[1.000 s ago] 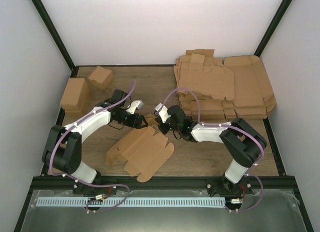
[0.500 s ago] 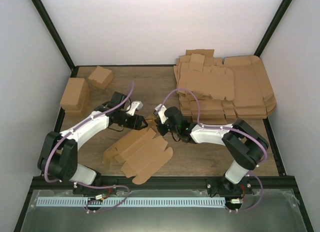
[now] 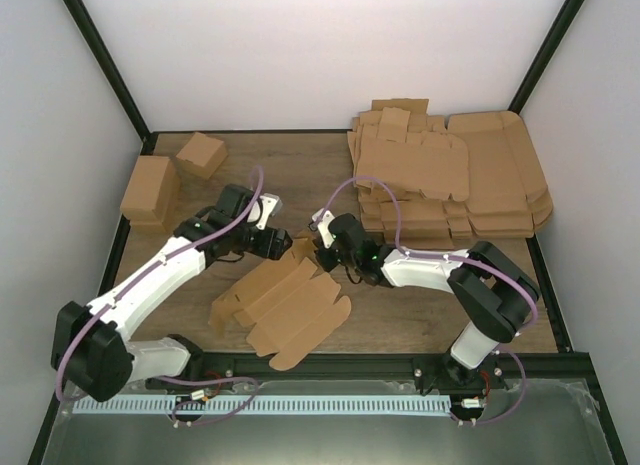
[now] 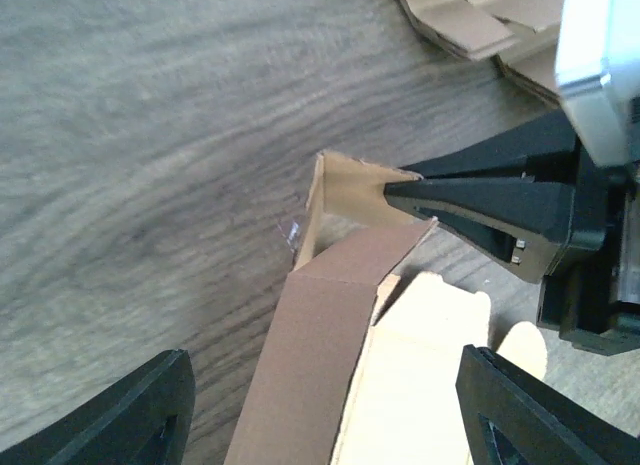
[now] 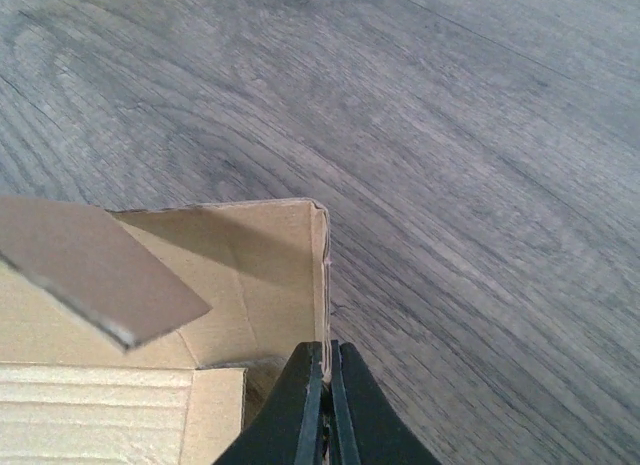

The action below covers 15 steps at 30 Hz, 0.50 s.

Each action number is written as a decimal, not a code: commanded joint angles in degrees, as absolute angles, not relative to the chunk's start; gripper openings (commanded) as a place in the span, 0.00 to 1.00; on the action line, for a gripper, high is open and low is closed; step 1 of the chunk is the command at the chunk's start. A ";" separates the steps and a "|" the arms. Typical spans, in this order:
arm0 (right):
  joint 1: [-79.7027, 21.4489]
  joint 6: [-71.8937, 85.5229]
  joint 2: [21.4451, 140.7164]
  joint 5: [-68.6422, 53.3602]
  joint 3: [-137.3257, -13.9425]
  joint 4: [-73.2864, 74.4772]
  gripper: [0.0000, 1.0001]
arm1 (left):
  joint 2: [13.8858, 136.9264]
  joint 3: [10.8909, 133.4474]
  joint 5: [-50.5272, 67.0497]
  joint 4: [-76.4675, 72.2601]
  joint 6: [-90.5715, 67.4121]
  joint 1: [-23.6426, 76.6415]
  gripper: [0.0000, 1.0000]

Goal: Fold the paper box

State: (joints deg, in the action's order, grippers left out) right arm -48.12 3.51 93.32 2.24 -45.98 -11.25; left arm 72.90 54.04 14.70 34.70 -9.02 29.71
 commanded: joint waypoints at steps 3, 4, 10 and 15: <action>-48.52 -0.10 92.22 5.13 -46.38 -12.49 0.01 | 71.07 57.70 2.34 40.86 -8.26 33.86 0.72; -48.52 -0.47 92.25 5.40 -46.43 -12.49 0.01 | 71.47 58.00 0.33 41.78 -8.40 34.95 0.71; -48.51 -3.03 92.78 6.41 -47.06 -12.41 0.01 | 73.46 60.13 -8.82 45.78 -8.04 40.11 0.68; -48.52 -3.34 93.38 6.39 -48.11 -11.87 0.01 | 75.55 62.09 -12.36 49.28 -7.75 43.94 0.61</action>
State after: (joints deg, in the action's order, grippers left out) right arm -48.14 -1.80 93.32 4.80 -45.93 -11.79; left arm 74.11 59.53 -6.81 45.41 -8.54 41.30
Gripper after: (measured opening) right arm 0.026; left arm 0.642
